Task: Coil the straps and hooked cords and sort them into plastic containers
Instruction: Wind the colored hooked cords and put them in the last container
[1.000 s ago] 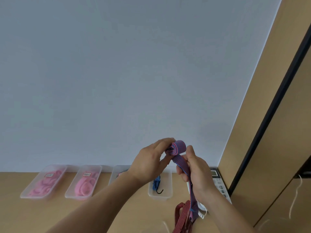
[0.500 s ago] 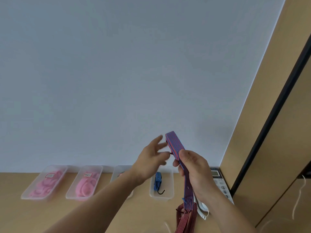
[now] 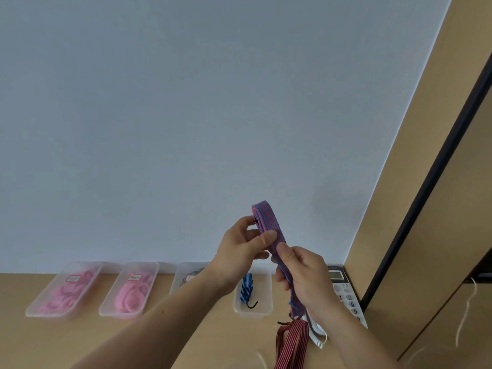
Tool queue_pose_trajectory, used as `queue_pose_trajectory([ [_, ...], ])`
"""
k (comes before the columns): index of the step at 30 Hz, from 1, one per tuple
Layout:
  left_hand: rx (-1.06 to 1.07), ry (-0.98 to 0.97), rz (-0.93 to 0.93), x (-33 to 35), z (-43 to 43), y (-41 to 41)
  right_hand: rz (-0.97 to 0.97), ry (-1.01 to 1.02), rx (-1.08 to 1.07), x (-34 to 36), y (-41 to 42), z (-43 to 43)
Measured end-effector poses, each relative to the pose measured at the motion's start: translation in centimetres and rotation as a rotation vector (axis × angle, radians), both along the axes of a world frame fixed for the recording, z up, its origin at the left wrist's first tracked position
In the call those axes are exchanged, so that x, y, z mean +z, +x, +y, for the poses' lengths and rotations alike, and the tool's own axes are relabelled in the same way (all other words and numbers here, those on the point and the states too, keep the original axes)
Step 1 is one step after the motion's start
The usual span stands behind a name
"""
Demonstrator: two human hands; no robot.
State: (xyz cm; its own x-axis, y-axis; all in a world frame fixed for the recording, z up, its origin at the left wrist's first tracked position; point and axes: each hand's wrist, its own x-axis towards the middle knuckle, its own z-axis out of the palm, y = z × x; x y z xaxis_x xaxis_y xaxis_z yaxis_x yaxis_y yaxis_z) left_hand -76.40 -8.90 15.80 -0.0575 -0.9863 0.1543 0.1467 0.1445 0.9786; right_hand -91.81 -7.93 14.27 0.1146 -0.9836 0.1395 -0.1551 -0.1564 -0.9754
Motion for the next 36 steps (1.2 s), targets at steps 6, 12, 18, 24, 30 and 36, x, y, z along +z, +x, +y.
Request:
queue_pose_trajectory([
  [6, 0.1, -0.278, -0.373, -0.8, -0.2, 0.3, -0.072, 0.113, 0.034, 0.1, -0.3, 0.1],
  [12, 0.194, -0.622, -0.746, -1.4, 0.0, 1.0, -0.13, 0.131, 0.072, 0.9, -0.2, 0.1],
  [18, 0.258, -0.895, -0.984, -1.2, -0.3, 1.2, -0.196, 0.14, 0.148, 0.6, -0.1, -0.3],
  [24, 0.26, -0.867, -1.048, -1.7, -1.0, 1.3, -0.149, 0.105, 0.116, 0.5, -0.3, -0.4],
  [30, -0.119, 0.172, 0.055, -0.7, -0.9, 1.3, -0.169, 0.023, 0.165, 0.4, -0.2, -0.3],
  [36, -0.117, 0.132, 0.062, 0.0, -0.8, 0.7, -0.132, 0.037, 0.161, -0.5, 0.0, -0.2],
])
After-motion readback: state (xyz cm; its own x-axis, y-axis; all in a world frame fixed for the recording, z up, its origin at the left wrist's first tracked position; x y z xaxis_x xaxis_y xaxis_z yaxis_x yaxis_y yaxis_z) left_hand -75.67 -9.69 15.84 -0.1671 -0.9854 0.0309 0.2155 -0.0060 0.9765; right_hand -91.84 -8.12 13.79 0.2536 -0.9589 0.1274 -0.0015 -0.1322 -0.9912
